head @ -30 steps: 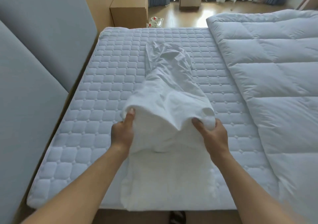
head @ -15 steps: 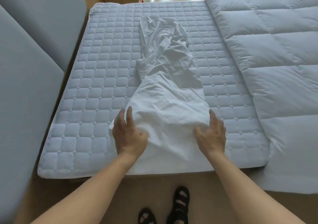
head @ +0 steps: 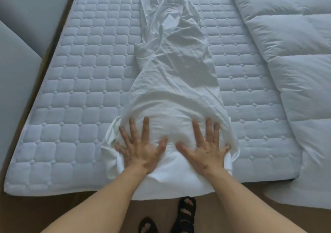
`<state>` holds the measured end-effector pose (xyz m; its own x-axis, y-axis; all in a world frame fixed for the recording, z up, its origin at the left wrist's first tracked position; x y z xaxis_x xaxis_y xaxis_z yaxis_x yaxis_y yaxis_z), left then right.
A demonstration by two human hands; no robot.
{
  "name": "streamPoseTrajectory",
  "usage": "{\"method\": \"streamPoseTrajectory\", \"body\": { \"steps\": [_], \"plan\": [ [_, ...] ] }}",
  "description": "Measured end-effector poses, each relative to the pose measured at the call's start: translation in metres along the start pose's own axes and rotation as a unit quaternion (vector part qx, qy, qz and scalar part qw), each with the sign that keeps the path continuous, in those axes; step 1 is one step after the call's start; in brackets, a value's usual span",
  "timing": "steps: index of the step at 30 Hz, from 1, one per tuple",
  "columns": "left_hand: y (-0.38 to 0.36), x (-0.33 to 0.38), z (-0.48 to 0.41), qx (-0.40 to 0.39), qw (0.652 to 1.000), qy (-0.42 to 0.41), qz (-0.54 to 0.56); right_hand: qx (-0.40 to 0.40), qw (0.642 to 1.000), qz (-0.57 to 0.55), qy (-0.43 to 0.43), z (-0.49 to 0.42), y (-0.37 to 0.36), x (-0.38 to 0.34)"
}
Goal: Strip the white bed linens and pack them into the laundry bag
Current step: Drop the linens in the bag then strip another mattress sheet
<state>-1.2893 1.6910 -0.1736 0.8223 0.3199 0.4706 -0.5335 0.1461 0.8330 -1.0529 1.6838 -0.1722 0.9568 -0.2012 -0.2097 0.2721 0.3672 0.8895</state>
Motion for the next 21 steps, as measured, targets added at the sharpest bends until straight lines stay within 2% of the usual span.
{"method": "streamPoseTrajectory", "body": {
  "steps": [3, 6, 13, 15, 18, 21],
  "plan": [
    [-0.009, -0.009, -0.003, 0.050, 0.999, -0.001, 0.007, 0.042, 0.999, 0.000, 0.001, -0.006, -0.008, 0.000],
    [-0.017, -0.012, -0.010, 0.058, 0.998, -0.006, -0.006, 0.046, 0.999, 0.006, -0.007, -0.009, -0.016, 0.000],
    [0.007, 0.014, -0.022, -0.038, 0.997, -0.005, -0.068, -0.008, 1.000, -0.002, -0.005, -0.006, 0.005, -0.005],
    [0.025, 0.032, -0.032, -0.034, 0.996, -0.027, -0.073, 0.025, 1.000, -0.004, -0.012, -0.010, 0.027, -0.008],
    [0.045, 0.068, -0.074, -0.015, 0.998, -0.036, -0.049, 0.115, 0.992, -0.045, -0.003, -0.042, 0.074, -0.024],
    [0.044, 0.090, -0.126, -0.041, 0.998, -0.004, -0.039, 0.102, 0.994, -0.046, 0.015, -0.100, 0.097, -0.043]
  ]
}}
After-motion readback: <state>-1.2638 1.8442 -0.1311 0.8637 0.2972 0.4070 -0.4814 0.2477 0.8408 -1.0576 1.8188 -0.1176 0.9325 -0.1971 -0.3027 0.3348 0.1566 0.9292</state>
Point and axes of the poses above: each hand's wrist, its own z-axis away from the middle knuckle, its own y-axis out of the back of the hand, x = y × z, the point moved 9 cm from there along -z, towards the middle knuckle, and after that the axes turned 7 degrees about z, right-handed, at the moved point
